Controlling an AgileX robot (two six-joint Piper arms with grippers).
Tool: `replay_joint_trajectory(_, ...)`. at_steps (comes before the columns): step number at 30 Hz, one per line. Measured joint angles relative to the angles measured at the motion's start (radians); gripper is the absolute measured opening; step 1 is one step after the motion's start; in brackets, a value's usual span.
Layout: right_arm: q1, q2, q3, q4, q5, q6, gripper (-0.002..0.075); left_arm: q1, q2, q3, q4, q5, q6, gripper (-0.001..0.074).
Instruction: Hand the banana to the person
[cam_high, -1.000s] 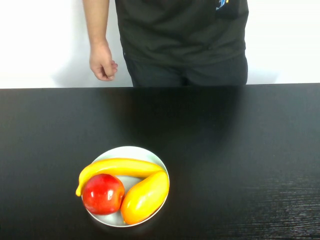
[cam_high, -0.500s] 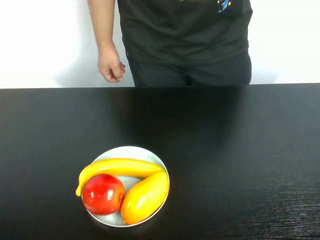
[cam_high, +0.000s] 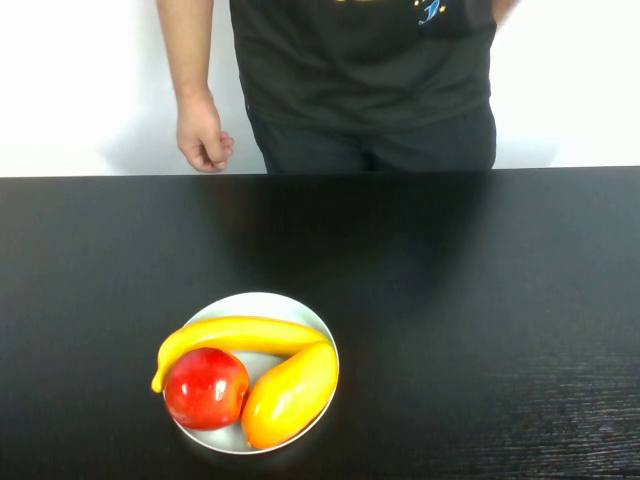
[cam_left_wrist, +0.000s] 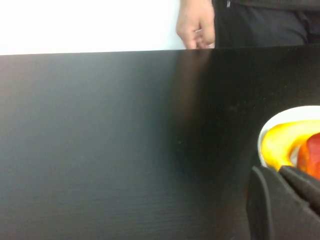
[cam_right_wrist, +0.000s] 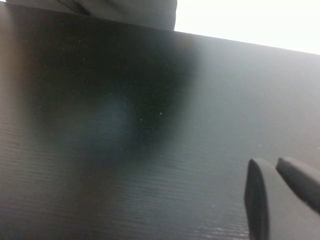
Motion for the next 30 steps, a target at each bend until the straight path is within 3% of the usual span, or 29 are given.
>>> replay_joint_trajectory(10, 0.0, 0.0, 0.0, 0.0, 0.0, 0.0, -0.0011, 0.0, 0.0, 0.002, -0.31, -0.203, -0.25, -0.0004)
replay_joint_trajectory(18, 0.0, 0.0, 0.0, 0.0, 0.0, 0.0, -0.0011, 0.0, 0.0, 0.002, -0.339, -0.27, -0.224, -0.0004)
replay_joint_trajectory(30, 0.0, 0.0, 0.0, 0.0, 0.0, 0.0, -0.0011, 0.0, 0.0, -0.003, -0.34, -0.172, -0.212, -0.0004)
